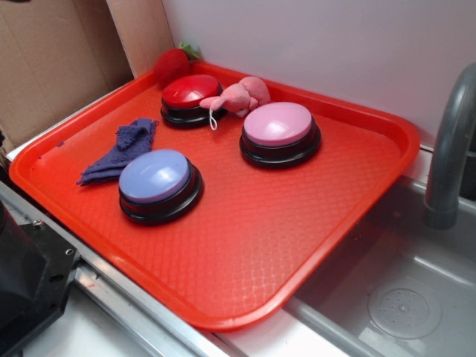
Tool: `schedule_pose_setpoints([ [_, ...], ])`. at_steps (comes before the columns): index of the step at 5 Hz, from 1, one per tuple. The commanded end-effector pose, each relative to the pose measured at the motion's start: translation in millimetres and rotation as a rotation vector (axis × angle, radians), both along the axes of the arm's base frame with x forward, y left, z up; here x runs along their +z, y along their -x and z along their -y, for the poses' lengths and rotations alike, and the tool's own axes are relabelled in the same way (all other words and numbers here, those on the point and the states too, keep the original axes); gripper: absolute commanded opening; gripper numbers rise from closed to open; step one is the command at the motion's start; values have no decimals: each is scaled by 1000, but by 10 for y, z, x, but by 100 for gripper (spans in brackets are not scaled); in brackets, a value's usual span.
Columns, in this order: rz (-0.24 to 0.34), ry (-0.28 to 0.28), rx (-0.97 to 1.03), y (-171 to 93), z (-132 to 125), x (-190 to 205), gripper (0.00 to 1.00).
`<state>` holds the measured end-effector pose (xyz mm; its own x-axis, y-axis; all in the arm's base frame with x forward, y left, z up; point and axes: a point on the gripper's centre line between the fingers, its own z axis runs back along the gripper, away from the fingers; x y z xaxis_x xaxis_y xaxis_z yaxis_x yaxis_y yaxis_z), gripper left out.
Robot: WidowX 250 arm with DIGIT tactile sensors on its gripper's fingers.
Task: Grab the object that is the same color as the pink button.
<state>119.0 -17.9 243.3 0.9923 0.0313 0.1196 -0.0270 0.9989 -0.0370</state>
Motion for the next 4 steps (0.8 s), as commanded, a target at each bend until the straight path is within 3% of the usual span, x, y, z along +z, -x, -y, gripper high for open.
schedule_pose_setpoints([
  [1,0,0,0,0,0,0,100],
  [3,-14,75,373,-468,-205,-127,100],
  [4,-29,74,531,-750,-331,-276,100],
])
